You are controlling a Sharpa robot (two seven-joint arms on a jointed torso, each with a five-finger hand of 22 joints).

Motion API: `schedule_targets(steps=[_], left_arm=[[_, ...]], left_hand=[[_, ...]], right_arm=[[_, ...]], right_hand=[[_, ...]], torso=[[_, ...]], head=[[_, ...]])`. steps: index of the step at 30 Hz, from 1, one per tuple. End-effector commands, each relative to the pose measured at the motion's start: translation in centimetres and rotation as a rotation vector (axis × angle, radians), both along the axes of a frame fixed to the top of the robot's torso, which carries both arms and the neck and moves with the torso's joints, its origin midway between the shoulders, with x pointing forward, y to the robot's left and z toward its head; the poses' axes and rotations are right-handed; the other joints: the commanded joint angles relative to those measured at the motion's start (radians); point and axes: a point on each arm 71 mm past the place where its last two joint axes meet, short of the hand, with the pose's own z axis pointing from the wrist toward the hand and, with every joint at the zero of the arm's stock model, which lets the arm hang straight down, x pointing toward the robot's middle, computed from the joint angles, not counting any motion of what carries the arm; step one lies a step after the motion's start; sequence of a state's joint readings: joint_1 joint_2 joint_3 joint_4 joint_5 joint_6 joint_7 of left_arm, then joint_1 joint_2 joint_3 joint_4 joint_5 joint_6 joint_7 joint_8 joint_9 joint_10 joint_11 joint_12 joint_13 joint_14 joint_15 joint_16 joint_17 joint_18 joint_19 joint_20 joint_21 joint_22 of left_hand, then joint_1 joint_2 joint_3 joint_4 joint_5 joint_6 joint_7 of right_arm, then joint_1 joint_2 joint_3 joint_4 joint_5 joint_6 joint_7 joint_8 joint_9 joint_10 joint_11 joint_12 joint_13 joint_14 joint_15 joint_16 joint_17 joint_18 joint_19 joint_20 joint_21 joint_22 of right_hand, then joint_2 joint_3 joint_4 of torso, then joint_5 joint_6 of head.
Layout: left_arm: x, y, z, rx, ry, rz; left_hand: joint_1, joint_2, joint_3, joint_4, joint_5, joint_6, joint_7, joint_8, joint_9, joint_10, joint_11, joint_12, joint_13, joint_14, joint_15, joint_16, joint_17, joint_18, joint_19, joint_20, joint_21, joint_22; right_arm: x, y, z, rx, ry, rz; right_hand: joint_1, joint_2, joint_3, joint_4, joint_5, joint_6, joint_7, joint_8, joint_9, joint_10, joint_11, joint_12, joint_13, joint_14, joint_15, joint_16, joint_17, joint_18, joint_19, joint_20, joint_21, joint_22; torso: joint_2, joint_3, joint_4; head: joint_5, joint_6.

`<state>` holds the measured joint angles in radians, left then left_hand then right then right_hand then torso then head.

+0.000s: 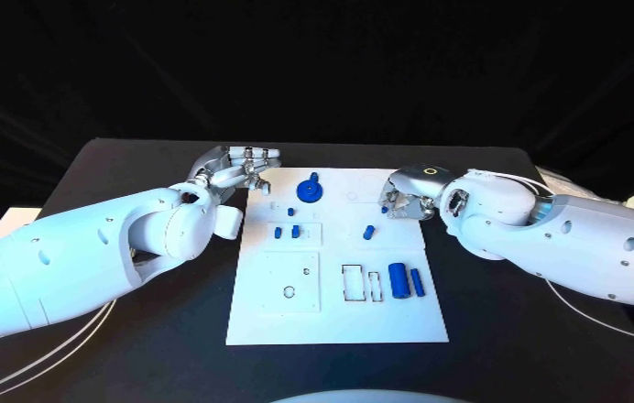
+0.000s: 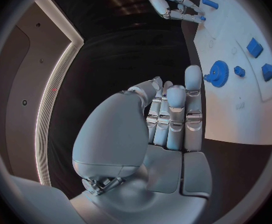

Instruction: Assemble the parts on the task board

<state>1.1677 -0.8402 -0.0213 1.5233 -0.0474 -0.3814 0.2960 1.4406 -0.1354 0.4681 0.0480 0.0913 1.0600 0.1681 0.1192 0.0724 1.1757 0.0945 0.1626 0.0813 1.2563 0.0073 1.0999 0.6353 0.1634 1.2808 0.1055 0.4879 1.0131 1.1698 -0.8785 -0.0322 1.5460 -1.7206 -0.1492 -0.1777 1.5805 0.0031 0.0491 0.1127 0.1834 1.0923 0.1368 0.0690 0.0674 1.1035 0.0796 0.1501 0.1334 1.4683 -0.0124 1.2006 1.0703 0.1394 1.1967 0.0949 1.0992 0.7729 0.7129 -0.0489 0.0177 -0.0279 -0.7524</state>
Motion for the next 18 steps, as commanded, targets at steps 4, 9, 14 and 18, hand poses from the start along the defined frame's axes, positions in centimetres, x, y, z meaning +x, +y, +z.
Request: schedule_targets(steps=[4,9,14,18], left_arm=[[-0.18,-0.24,0.21,-0.052,-0.006,0.000],[-0.23,-0.31,0.20,-0.053,-0.001,-0.004],[-0.27,-0.36,0.18,-0.052,0.003,-0.006],[-0.30,-0.42,0.18,-0.052,0.005,-0.008]], left_hand=[[-0.006,0.005,0.000,-0.001,-0.003,-0.004,0.004,0.004,-0.002,-0.008,0.001,0.007,0.001,-0.012,0.001,-0.006,-0.005,0.018,-0.006,0.000,-0.005,-0.003],[-0.008,0.005,-0.001,-0.001,-0.003,-0.007,0.005,0.003,-0.003,-0.011,0.001,0.008,0.001,-0.013,0.002,-0.007,-0.008,0.018,-0.007,0.001,-0.006,-0.004],[-0.014,0.005,-0.004,0.000,-0.003,-0.014,0.008,0.002,-0.004,-0.018,0.004,0.011,0.001,-0.015,0.004,-0.008,-0.011,0.018,-0.007,0.002,-0.010,-0.007],[-0.017,0.004,-0.006,0.000,-0.003,-0.018,0.009,0.002,-0.004,-0.023,0.005,0.012,0.000,-0.016,0.005,-0.008,-0.013,0.017,-0.007,0.003,-0.012,-0.008]], right_arm=[[0.19,0.26,-0.30,-0.044,-0.009,-0.002],[0.36,0.38,-0.44,-0.045,-0.003,-0.003],[0.46,0.55,-0.61,-0.045,0.015,-0.003],[0.50,0.66,-0.75,-0.049,0.029,-0.002]], right_hand=[[-0.002,-0.005,0.014,0.004,-0.005,0.003,0.004,-0.003,-0.001,0.009,-0.002,-0.005,-0.008,0.018,0.008,-0.007,-0.002,0.010,0.004,0.000,0.001,0.001],[-0.006,-0.004,0.021,0.007,-0.006,0.004,0.004,-0.003,-0.001,0.011,-0.001,-0.005,-0.015,0.018,0.008,-0.007,-0.002,0.010,0.005,0.000,0.001,0.001],[-0.006,-0.003,0.033,0.009,-0.005,0.006,0.004,-0.002,-0.001,0.014,-0.001,-0.006,-0.023,0.019,0.008,-0.007,-0.001,0.009,0.005,0.001,0.002,0.001],[-0.006,-0.003,0.049,0.008,-0.003,0.008,0.004,-0.002,-0.001,0.019,-0.001,-0.006,-0.033,0.019,0.009,-0.006,0.000,0.010,0.006,0.000,0.001,0.001]], torso=[[0.000,0.0014,-0.0006],[-0.001,0.0015,-0.0005],[0.000,0.0022,-0.0005],[0.000,0.0020,-0.0006]], head=[[-0.001,-0.002],[0.000,-0.003],[-0.001,-0.003],[-0.002,-0.005]])
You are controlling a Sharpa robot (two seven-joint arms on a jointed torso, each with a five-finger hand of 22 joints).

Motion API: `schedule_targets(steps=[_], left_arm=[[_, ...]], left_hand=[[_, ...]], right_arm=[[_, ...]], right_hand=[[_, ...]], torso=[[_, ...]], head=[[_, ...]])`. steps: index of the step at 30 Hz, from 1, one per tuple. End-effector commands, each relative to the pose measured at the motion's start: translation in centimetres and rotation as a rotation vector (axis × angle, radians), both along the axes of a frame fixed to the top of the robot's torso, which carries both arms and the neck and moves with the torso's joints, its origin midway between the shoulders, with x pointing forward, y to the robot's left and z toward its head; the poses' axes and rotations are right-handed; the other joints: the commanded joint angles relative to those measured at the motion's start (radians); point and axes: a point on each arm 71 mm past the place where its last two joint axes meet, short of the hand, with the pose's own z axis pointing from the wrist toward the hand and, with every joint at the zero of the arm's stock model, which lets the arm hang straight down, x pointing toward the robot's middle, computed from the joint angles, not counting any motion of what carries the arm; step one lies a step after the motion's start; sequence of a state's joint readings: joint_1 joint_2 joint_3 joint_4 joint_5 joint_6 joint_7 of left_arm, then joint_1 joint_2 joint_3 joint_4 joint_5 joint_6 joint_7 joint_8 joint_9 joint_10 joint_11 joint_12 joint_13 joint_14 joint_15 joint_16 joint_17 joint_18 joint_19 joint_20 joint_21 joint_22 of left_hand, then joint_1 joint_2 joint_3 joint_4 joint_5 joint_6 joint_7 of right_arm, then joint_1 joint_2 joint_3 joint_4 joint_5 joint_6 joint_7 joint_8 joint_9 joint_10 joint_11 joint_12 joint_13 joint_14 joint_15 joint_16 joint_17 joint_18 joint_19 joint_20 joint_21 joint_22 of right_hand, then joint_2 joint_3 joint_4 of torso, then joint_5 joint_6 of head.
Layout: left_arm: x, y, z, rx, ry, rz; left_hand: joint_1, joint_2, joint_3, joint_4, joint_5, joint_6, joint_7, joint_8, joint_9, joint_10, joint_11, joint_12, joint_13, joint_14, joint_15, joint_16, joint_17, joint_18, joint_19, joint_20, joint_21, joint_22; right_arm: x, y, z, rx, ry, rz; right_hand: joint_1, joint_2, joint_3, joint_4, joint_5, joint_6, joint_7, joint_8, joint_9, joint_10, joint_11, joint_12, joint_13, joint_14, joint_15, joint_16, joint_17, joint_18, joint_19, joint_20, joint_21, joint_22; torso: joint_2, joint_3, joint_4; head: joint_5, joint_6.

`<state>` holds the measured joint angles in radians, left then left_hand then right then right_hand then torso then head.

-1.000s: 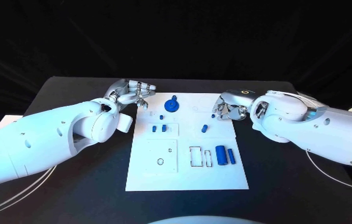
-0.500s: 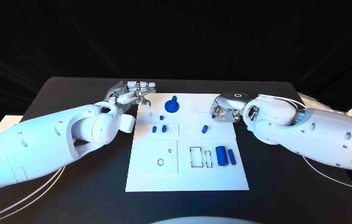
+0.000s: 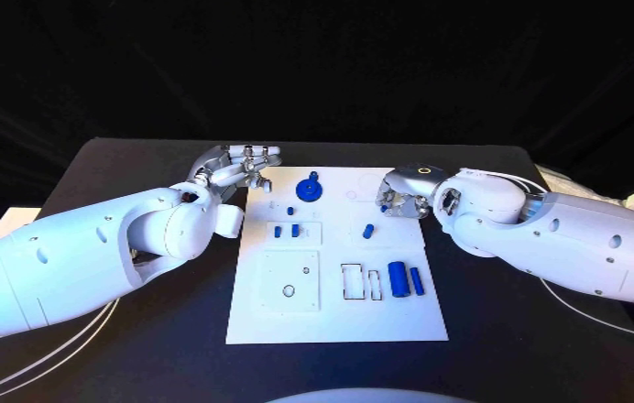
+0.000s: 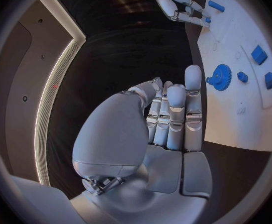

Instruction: Assemble the parts on the task board

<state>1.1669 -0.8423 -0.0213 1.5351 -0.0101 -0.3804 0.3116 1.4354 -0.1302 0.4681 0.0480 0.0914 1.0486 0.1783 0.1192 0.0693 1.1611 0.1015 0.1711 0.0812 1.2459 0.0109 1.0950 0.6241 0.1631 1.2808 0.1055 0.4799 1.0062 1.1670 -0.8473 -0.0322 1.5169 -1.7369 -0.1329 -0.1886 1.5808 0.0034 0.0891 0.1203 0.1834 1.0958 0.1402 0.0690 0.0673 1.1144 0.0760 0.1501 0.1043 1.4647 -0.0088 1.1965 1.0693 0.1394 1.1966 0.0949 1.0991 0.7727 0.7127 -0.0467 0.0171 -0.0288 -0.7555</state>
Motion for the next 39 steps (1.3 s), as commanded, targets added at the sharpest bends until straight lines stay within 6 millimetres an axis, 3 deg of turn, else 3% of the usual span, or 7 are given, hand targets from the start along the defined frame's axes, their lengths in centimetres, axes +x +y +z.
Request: schedule_targets(steps=[1,16,23,39], left_arm=[[-0.1,-0.2,0.1,-0.017,-0.005,-0.011],[-0.1,-0.5,0.1,-0.018,-0.005,-0.012],[-0.2,-0.5,0.1,-0.016,-0.003,-0.011],[-0.2,-0.6,0.1,-0.017,0.002,-0.017]], left_hand=[[-0.012,-0.001,-0.006,0.000,-0.003,-0.008,-0.001,0.002,-0.001,-0.010,-0.001,0.004,0.000,-0.006,0.002,-0.004,-0.003,0.018,-0.007,0.003,-0.004,-0.002],[-0.012,-0.001,-0.007,-0.002,-0.003,-0.012,0.000,0.002,-0.002,-0.015,0.000,0.005,0.000,-0.007,0.002,-0.004,-0.004,0.018,-0.007,0.003,-0.006,-0.003],[-0.012,0.000,-0.007,-0.002,-0.003,-0.012,0.000,0.002,-0.002,-0.015,0.000,0.005,0.000,-0.007,0.003,-0.004,-0.005,0.018,-0.007,0.003,-0.006,-0.003],[-0.010,0.002,-0.006,-0.005,-0.002,-0.015,0.001,0.003,-0.001,-0.018,0.000,0.007,0.000,-0.006,0.003,-0.002,-0.001,0.018,-0.006,0.004,-0.008,-0.005]], right_arm=[[0.0,0.0,-0.3,-0.026,0.028,-0.001],[0.2,0.3,-1.4,-0.063,0.085,-0.001],[0.2,0.2,-1.5,-0.047,0.082,-0.004],[0.0,-0.3,0.0,0.134,-0.006,-0.043]], right_hand=[[-0.006,-0.004,0.009,0.000,-0.003,0.005,0.001,-0.002,0.000,0.008,0.003,-0.006,-0.003,0.023,0.005,-0.002,0.001,0.010,0.006,0.000,0.002,0.002],[-0.011,-0.009,0.081,-0.009,-0.009,0.035,-0.004,0.006,0.003,0.038,-0.002,-0.002,-0.037,0.025,0.001,0.003,0.009,0.008,0.010,-0.001,0.007,0.010],[-0.010,0.000,0.152,-0.032,-0.062,0.060,-0.008,0.011,0.006,0.065,-0.007,-0.002,-0.041,0.029,-0.005,0.013,0.021,0.004,0.025,-0.002,0.028,0.039],[-0.070,-0.037,0.276,-0.072,-0.072,0.070,-0.006,0.005,0.007,0.082,-0.007,-0.020,-0.041,0.027,-0.007,0.016,0.024,0.001,0.029,-0.004,0.044,0.058]], torso=[[0.000,-0.0003,0.0000],[0.000,-0.0006,0.0005],[-0.001,-0.0007,0.0003],[-0.001,-0.0011,-0.0001]], head=[[-0.001,-0.002],[-0.002,-0.009],[-0.003,-0.011],[-0.005,-0.013]])
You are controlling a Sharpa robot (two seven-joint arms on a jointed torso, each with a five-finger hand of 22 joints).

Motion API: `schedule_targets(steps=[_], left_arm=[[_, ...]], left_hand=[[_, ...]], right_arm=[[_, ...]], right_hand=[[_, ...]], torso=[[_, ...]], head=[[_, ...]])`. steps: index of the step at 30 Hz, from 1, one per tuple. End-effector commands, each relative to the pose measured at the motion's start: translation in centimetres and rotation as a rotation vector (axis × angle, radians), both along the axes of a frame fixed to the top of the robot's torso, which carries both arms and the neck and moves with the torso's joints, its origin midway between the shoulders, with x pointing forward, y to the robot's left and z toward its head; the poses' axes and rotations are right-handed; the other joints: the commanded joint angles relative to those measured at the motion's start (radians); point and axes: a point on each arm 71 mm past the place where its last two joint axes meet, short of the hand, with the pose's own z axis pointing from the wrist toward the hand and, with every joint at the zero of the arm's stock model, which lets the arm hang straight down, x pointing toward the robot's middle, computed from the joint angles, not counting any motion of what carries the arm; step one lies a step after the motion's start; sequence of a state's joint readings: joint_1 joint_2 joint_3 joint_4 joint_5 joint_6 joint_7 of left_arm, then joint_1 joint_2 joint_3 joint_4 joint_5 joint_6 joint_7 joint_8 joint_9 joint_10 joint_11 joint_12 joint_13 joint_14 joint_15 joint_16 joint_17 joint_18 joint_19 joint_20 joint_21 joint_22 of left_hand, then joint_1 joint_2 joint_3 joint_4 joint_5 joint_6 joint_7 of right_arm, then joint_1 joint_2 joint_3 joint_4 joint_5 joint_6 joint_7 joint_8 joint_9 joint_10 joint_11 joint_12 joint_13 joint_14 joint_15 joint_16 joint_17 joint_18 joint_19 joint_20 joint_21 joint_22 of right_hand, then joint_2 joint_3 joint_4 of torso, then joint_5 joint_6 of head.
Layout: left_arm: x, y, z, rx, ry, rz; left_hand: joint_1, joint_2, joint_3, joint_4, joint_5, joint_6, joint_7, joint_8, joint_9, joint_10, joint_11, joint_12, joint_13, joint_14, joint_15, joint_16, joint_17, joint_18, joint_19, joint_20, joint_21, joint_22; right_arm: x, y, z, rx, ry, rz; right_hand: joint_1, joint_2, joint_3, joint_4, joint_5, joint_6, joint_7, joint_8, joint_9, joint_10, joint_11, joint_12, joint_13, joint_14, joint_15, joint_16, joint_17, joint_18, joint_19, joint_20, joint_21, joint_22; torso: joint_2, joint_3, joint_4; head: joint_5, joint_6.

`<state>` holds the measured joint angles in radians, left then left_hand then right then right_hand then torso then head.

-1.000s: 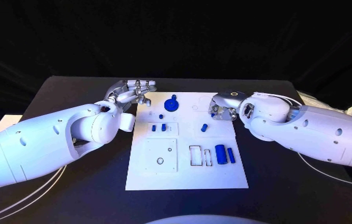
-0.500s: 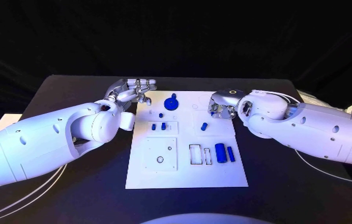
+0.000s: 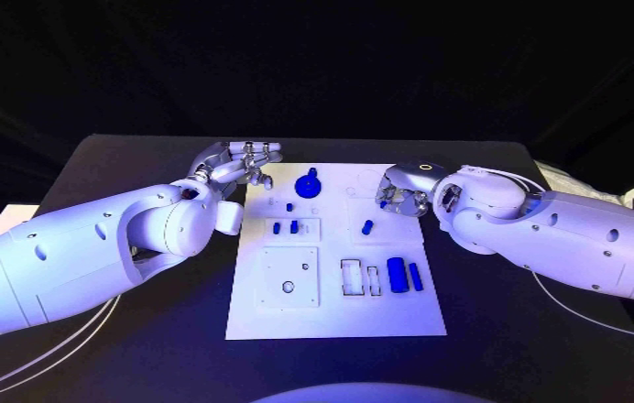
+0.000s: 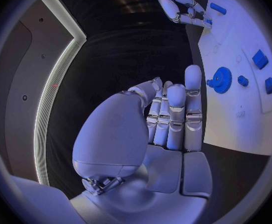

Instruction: Assemble the parts on the task board

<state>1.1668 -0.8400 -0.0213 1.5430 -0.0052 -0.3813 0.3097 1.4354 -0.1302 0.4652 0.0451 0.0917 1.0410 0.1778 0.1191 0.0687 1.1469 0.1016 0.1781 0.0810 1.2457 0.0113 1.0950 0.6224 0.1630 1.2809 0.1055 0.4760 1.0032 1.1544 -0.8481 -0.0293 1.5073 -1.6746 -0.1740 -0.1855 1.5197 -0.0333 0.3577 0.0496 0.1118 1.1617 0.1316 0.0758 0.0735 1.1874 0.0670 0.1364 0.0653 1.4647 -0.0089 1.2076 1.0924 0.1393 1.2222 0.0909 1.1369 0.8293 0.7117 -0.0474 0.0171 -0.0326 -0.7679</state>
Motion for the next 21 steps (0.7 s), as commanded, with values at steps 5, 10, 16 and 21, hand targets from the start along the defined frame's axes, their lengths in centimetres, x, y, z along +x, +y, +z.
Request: schedule_targets(steps=[5,10,16,21], left_arm=[[-0.1,-0.3,0.1,-0.011,-0.002,-0.012],[-0.1,-0.2,0.1,-0.011,-0.001,-0.012],[-0.1,-0.3,0.1,-0.011,-0.001,-0.013],[-0.1,-0.3,0.1,-0.011,0.000,-0.013]], left_hand=[[-0.009,0.004,-0.002,-0.003,-0.002,-0.007,0.001,0.004,-0.001,-0.005,0.000,0.002,0.001,-0.006,0.003,-0.002,-0.002,0.018,-0.006,0.004,-0.004,-0.002],[-0.009,0.004,-0.002,-0.003,-0.002,-0.007,0.001,0.004,-0.001,-0.005,0.000,0.002,0.001,-0.006,0.003,-0.002,-0.002,0.018,-0.006,0.004,-0.004,-0.002],[-0.007,0.005,-0.002,-0.006,-0.002,-0.007,0.001,0.006,0.000,-0.006,0.000,0.004,0.001,-0.006,0.002,-0.003,-0.004,0.018,-0.005,0.004,-0.005,-0.003],[-0.006,0.005,-0.001,-0.007,-0.002,-0.007,0.001,0.007,0.000,-0.006,0.000,0.005,0.001,-0.007,0.002,-0.003,-0.005,0.018,-0.005,0.004,-0.005,-0.003]], right_arm=[[-0.2,-0.1,0.7,0.097,-0.032,-0.021],[-0.4,-0.3,1.0,0.110,-0.031,-0.029],[-1.0,-0.6,1.7,0.134,-0.032,-0.031],[-2.0,0.4,2.3,0.169,-0.026,-0.002]], right_hand=[[-0.037,-0.008,0.024,0.001,-0.020,0.005,0.002,-0.002,0.001,0.010,0.002,-0.010,-0.002,0.029,-0.006,0.010,0.006,0.000,0.006,0.001,0.011,0.008],[-0.045,-0.009,0.029,0.002,-0.029,0.006,0.001,-0.002,0.001,0.011,0.002,-0.011,-0.002,0.030,-0.006,0.012,0.009,0.000,0.007,0.001,0.013,0.011],[-0.053,-0.013,0.032,0.002,-0.034,0.006,0.001,-0.002,0.001,0.011,0.002,-0.012,-0.002,0.030,-0.006,0.014,0.012,-0.001,0.009,0.001,0.015,0.015],[-0.055,-0.014,0.032,0.002,-0.036,0.006,0.001,-0.002,0.001,0.010,0.002,-0.013,-0.002,0.031,-0.005,0.016,0.013,-0.001,0.009,0.000,0.016,0.016]], torso=[[0.000,-0.0006,0.0007],[0.000,-0.0006,0.0003],[0.000,-0.0005,0.0003],[0.000,-0.0005,0.0002]], head=[[-0.003,-0.002],[-0.002,-0.001],[0.000,-0.001],[0.004,0.001]])
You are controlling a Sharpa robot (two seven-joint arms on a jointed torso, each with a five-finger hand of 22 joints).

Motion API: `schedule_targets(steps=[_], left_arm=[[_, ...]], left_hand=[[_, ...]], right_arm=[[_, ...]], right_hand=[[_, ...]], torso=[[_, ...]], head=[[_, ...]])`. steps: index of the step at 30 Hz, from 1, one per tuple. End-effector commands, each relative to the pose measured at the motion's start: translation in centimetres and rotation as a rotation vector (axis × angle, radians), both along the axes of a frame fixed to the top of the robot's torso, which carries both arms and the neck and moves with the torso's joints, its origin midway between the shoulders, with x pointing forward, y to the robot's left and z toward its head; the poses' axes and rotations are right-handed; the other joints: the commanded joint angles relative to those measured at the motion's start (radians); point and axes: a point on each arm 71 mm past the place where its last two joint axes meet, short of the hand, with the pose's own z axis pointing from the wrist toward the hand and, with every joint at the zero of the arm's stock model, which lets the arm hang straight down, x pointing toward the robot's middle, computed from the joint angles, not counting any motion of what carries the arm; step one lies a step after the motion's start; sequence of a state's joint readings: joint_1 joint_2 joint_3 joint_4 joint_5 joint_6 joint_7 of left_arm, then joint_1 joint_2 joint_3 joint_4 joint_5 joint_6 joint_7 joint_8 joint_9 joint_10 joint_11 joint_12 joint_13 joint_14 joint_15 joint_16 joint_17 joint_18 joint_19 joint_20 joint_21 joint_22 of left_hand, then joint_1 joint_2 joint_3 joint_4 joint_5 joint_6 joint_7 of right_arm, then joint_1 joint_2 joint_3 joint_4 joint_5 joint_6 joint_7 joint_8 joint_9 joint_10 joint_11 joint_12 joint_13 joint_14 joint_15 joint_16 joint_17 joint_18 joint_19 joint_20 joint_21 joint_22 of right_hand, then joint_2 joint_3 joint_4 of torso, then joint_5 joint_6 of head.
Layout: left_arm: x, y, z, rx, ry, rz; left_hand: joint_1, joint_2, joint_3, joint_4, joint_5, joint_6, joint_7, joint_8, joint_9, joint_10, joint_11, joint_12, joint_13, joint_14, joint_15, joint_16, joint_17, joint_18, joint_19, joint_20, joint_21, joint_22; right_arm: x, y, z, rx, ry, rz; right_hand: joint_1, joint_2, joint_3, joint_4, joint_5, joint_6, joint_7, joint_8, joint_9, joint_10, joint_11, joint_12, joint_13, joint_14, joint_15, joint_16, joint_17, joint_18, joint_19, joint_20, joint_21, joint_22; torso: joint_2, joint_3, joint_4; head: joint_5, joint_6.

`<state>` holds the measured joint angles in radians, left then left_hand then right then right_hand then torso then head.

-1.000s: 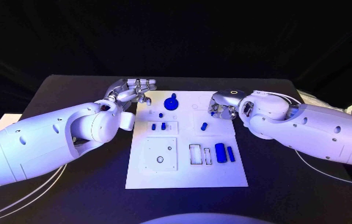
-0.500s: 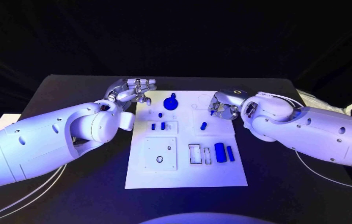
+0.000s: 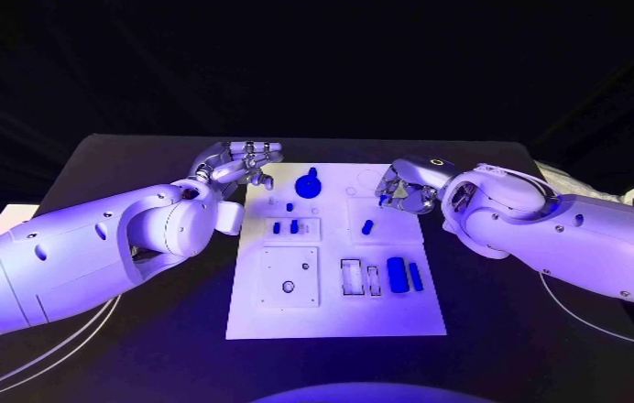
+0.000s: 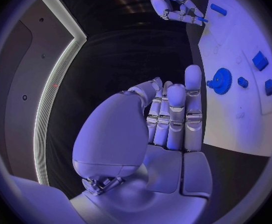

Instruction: Assemble the parts on the task board

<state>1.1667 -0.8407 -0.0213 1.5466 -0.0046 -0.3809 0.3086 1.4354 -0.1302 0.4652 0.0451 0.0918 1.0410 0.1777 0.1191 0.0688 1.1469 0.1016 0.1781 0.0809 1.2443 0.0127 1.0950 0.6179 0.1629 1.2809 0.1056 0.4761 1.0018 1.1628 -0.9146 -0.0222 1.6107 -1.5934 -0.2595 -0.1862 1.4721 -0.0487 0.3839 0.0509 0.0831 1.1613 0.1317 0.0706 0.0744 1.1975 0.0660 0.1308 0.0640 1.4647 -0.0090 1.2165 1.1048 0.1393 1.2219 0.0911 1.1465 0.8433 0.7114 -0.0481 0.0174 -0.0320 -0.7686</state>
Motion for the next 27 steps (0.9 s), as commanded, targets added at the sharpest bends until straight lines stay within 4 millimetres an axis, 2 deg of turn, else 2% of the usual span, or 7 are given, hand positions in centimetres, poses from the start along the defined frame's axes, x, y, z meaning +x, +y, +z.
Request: schedule_targets(steps=[1,6,9,11,17,20,27], left_arm=[[-0.1,-0.2,0.1,-0.010,-0.002,-0.010],[-0.1,-0.3,0.1,-0.011,-0.003,-0.013],[-0.2,-0.4,0.1,-0.013,-0.003,-0.016],[-0.2,-0.4,0.1,-0.014,-0.003,-0.018],[-0.3,-0.5,0.2,-0.016,-0.004,-0.022],[-0.3,-0.6,0.2,-0.018,-0.005,-0.024],[-0.4,-0.8,0.2,-0.020,-0.005,-0.031]], left_hand=[[-0.005,0.005,-0.001,-0.008,-0.002,-0.008,0.001,0.007,0.000,-0.008,0.000,0.006,0.001,-0.006,0.001,-0.003,-0.001,0.018,-0.005,0.004,-0.006,-0.002],[-0.005,0.005,-0.001,-0.008,-0.002,-0.008,0.001,0.007,0.000,-0.008,0.000,0.006,0.001,-0.006,0.001,-0.003,-0.002,0.018,-0.005,0.004,-0.006,-0.002],[-0.005,0.005,-0.001,-0.008,-0.002,-0.008,0.001,0.007,0.000,-0.008,0.000,0.006,0.001,-0.006,0.001,-0.003,-0.002,0.018,-0.005,0.004,-0.006,-0.002],[-0.004,0.006,-0.001,-0.010,-0.002,-0.009,0.002,0.007,0.000,-0.010,0.001,0.007,0.001,-0.006,0.001,-0.004,-0.003,0.018,-0.004,0.004,-0.006,-0.002],[-0.004,0.006,-0.001,-0.010,-0.002,-0.009,0.002,0.007,0.000,-0.010,0.001,0.007,0.001,-0.006,0.001,-0.004,-0.003,0.018,-0.004,0.004,-0.006,-0.002],[-0.004,0.006,-0.001,-0.010,-0.002,-0.009,0.002,0.007,0.000,-0.010,0.001,0.007,0.001,-0.006,0.001,-0.004,-0.003,0.018,-0.004,0.004,-0.006,-0.002],[-0.003,0.007,0.000,-0.011,-0.002,-0.010,0.002,0.008,0.000,-0.010,0.001,0.008,0.001,-0.006,0.001,-0.003,-0.003,0.018,-0.004,0.004,-0.007,-0.003]], right_arm=[[-0.7,1.1,0.5,0.048,0.000,0.023],[-1.9,3.3,1.1,0.089,-0.004,0.090],[-2.8,5.1,1.3,0.114,-0.002,0.142],[-3.2,5.9,1.3,0.124,0.000,0.167],[-4.1,7.9,0.9,0.140,0.015,0.223],[-4.6,8.8,0.2,0.139,0.028,0.247],[-5.2,10.3,-1.8,0.132,0.066,0.283]], right_hand=[[-0.009,0.002,0.007,0.001,-0.008,0.007,0.001,0.003,0.001,0.000,0.003,-0.007,-0.001,0.031,-0.005,0.009,0.003,-0.001,0.010,0.000,0.007,0.003],[-0.009,0.002,0.008,0.001,-0.008,0.007,0.001,0.003,0.001,0.000,0.003,-0.007,-0.001,0.032,-0.005,0.011,0.006,-0.002,0.012,0.000,0.009,0.006],[-0.009,0.002,0.010,0.000,-0.007,0.006,0.001,0.002,0.000,0.000,0.003,-0.008,-0.001,0.032,-0.005,0.012,0.007,-0.002,0.013,0.000,0.010,0.008],[-0.009,0.002,0.012,-0.001,-0.007,0.005,0.001,0.002,0.000,-0.001,0.003,-0.008,-0.001,0.032,-0.005,0.013,0.009,-0.002,0.013,-0.001,0.011,0.009],[-0.009,0.002,0.013,-0.002,-0.007,0.005,0.001,0.002,0.000,-0.001,0.003,-0.009,-0.001,0.033,-0.005,0.014,0.010,-0.002,0.013,-0.001,0.011,0.010],[-0.009,0.003,0.016,-0.003,-0.006,0.004,0.002,0.001,0.000,-0.002,0.003,-0.010,-0.001,0.033,-0.005,0.016,0.011,-0.002,0.014,-0.001,0.012,0.011],[-0.010,0.003,0.017,-0.004,-0.006,0.003,0.003,0.001,0.000,-0.003,0.004,-0.010,-0.001,0.033,-0.005,0.016,0.012,-0.002,0.014,-0.001,0.012,0.011]], torso=[[0.000,0.0000,0.0001],[0.000,0.0001,0.0018],[0.001,-0.0017,0.0016],[0.001,-0.0017,0.0003],[0.000,-0.0042,0.0019],[0.000,-0.0033,0.0014],[0.001,-0.0012,-0.0023]], head=[[0.004,0.002],[0.011,0.001],[0.023,0.002],[0.040,0.004],[0.063,-0.007],[0.071,-0.009],[0.108,-0.020]])
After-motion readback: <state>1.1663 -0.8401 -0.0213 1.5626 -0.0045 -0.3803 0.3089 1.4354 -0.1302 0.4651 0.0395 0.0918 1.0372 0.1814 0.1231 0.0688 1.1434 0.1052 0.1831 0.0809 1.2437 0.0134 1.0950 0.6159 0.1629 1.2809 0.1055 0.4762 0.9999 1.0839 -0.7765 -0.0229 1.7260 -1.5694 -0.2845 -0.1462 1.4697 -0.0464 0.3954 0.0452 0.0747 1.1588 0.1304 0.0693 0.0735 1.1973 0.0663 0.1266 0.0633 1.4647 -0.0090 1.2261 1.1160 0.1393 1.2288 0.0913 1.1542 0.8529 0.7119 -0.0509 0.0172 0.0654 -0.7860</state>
